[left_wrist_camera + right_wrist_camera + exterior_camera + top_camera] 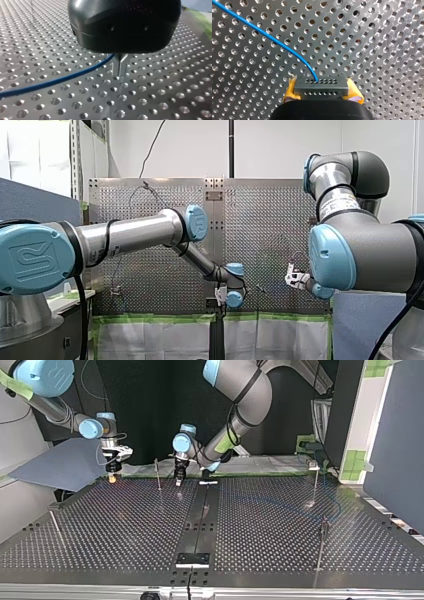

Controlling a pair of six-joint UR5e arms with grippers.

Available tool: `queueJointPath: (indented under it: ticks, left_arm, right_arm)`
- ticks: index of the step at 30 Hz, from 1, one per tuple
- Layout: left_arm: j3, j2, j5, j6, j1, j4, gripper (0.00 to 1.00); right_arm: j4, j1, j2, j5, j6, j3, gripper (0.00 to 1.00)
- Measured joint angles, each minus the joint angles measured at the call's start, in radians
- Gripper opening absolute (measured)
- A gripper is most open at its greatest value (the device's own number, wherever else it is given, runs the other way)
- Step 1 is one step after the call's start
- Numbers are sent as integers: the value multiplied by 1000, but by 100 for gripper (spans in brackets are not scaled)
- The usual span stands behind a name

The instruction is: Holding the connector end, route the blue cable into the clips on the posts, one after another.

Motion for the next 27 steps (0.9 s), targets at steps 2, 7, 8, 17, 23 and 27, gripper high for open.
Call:
queueJointPath:
  ticks: [2,7,8,17,23,27]
  left_arm:
    - [0,0,3,4,-2,-15,40]
    - [0,0,9,11,-5,-56,94]
    - [0,0,9,13,-5,-61,94]
    - [0,1,9,80,-16,-112,100]
    - [0,2,25,115,-32,-133,100]
    - [0,11,41,108,-40,-137,100]
  right_arm:
    - [0,0,0,0,0,0,0]
    - [0,0,1,-2,0,0,0]
    - [0,0,2,-2,0,0,0]
    - [1,0,3,-4,3,-3,0]
    - [3,0,5,-5,5,-5,0]
    - [4,0,6,-6,8,-5,0]
